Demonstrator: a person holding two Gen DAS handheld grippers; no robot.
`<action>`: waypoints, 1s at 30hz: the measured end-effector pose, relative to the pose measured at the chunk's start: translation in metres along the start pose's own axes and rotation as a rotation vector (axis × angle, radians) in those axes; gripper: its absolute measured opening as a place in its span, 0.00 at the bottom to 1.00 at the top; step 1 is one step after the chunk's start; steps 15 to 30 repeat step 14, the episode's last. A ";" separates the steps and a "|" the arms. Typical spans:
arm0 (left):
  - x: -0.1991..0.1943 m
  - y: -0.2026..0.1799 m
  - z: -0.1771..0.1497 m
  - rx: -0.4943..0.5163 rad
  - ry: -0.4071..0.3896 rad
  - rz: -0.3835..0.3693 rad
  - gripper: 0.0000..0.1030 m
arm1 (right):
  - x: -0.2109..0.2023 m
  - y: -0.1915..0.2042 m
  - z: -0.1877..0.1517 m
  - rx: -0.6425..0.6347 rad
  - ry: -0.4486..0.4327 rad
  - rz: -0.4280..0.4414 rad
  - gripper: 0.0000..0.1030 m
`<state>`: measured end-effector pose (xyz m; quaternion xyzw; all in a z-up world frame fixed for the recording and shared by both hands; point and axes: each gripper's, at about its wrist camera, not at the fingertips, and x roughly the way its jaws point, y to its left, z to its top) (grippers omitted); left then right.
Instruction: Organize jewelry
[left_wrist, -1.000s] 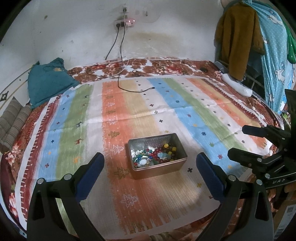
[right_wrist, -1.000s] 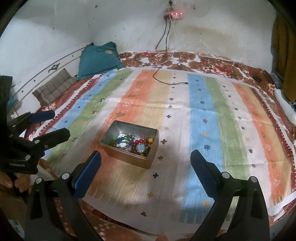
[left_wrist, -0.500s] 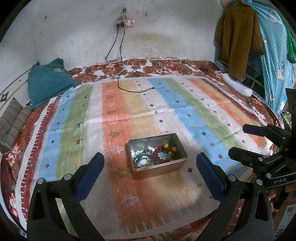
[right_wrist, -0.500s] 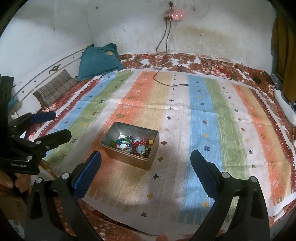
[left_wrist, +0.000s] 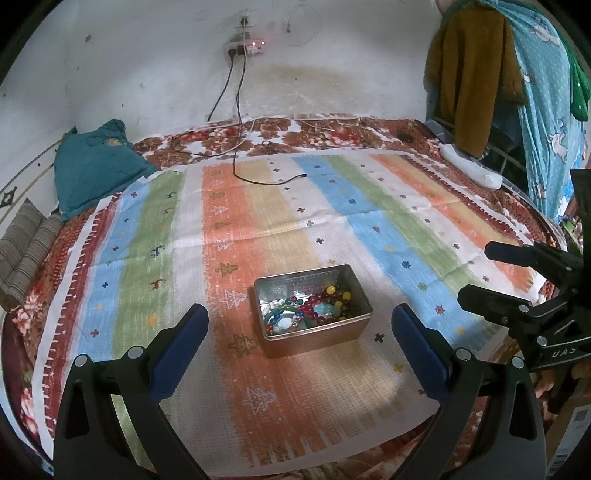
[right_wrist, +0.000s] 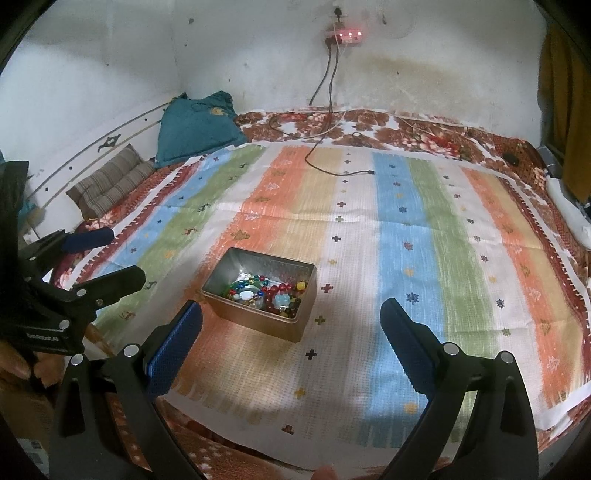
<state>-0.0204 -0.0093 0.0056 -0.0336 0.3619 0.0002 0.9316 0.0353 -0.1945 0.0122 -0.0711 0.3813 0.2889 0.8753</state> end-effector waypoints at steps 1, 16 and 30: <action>0.000 -0.001 0.000 0.000 -0.001 0.001 0.95 | 0.000 0.000 0.000 0.001 -0.001 0.000 0.95; 0.001 -0.009 -0.004 0.014 0.006 -0.015 0.95 | -0.001 0.001 0.001 0.001 -0.004 -0.001 0.95; 0.001 -0.009 -0.004 0.014 0.006 -0.015 0.95 | -0.001 0.001 0.001 0.001 -0.004 -0.001 0.95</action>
